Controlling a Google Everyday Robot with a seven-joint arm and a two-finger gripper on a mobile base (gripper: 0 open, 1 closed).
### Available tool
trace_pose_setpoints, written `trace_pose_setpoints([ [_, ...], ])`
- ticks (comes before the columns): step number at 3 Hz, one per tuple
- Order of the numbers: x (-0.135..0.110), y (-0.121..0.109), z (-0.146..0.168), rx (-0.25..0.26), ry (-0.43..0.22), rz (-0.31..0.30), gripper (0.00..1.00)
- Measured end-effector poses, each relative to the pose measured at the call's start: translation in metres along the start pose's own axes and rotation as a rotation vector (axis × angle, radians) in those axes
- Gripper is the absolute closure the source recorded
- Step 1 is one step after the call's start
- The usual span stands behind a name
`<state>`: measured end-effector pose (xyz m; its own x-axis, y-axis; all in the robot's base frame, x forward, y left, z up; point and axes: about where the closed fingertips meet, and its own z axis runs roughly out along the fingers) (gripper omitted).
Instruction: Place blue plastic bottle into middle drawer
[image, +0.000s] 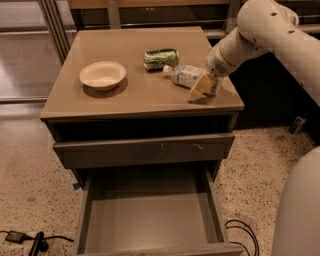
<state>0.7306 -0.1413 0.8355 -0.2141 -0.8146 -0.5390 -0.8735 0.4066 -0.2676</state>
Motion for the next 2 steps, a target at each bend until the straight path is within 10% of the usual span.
trace_pose_setpoints([
  [2, 0.0000, 0.0000, 0.0001, 0.000, 0.000, 0.000, 0.64],
])
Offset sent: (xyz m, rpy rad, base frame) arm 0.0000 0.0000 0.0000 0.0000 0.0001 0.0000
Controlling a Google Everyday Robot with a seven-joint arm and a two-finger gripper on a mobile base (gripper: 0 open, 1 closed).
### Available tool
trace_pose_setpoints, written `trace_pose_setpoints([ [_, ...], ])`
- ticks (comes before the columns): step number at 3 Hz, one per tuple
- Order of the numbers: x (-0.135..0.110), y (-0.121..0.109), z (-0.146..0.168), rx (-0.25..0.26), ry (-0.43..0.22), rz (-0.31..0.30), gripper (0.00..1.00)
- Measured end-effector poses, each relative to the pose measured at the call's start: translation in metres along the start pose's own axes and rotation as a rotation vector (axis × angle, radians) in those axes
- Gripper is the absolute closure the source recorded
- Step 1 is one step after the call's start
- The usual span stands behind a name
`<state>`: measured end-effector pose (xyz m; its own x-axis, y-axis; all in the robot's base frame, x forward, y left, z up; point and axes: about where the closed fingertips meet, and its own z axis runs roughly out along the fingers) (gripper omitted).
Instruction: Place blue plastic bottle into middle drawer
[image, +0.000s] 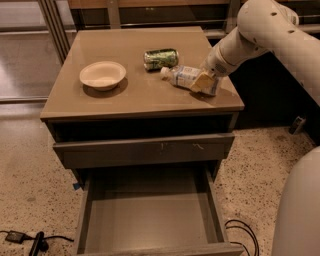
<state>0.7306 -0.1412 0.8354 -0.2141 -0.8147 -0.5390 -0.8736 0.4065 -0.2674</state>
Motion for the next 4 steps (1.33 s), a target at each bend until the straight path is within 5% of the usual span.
trace_pose_setpoints([
  [1, 0.0000, 0.0000, 0.0000, 0.000, 0.000, 0.000, 0.87],
  [2, 0.0000, 0.0000, 0.0001, 0.000, 0.000, 0.000, 1.00],
  [4, -0.0013, 0.0005, 0.0068, -0.004, 0.032, -0.020, 1.00],
])
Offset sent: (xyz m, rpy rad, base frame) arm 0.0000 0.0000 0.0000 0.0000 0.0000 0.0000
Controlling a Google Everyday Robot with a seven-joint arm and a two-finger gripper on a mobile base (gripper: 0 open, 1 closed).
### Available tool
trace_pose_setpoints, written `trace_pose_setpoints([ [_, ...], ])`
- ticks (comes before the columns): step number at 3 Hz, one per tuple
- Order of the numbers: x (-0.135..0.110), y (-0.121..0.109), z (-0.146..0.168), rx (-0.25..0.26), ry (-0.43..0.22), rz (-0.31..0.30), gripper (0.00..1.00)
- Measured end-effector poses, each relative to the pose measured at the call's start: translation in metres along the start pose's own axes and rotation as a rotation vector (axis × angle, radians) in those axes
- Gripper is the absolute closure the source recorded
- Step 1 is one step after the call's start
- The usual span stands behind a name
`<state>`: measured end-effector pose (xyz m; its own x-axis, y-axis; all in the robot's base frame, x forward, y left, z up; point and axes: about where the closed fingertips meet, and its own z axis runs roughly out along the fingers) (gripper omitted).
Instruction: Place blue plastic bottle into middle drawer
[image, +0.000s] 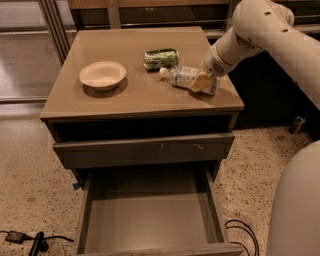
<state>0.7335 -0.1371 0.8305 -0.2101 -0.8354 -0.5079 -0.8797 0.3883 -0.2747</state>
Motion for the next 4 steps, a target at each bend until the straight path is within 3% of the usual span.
trace_pose_setpoints([
  [1, -0.004, 0.006, -0.066, 0.079, -0.063, -0.007, 1.00],
  [2, -0.002, 0.027, -0.128, 0.141, -0.122, -0.027, 1.00],
  [3, 0.002, 0.065, -0.178, 0.170, -0.186, -0.068, 1.00],
  [4, 0.014, 0.112, -0.191, 0.124, -0.226, -0.113, 1.00],
])
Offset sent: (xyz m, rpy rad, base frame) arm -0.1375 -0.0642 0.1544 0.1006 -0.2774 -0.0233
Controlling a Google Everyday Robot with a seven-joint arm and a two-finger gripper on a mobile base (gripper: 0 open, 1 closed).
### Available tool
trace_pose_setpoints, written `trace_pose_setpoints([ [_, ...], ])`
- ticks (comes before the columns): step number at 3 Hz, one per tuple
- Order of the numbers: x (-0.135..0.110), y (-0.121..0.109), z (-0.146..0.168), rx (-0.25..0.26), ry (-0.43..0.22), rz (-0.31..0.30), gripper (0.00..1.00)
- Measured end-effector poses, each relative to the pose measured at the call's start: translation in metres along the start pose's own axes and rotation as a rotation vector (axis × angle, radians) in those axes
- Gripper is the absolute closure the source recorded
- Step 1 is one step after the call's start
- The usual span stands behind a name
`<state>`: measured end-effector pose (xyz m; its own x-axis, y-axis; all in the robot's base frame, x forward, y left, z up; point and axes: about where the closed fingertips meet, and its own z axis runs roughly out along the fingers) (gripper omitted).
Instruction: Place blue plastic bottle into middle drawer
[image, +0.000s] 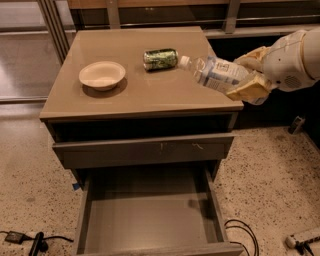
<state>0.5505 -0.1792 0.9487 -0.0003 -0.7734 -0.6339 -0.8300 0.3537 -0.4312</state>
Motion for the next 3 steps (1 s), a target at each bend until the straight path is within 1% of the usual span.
trace_pose_setpoints([
  [1, 0.009, 0.052, 0.012, -0.078, -0.020, -0.024, 1.00],
  [2, 0.011, 0.055, 0.020, -0.091, -0.022, -0.023, 1.00],
  [3, 0.024, 0.080, 0.044, -0.138, -0.029, 0.012, 1.00],
])
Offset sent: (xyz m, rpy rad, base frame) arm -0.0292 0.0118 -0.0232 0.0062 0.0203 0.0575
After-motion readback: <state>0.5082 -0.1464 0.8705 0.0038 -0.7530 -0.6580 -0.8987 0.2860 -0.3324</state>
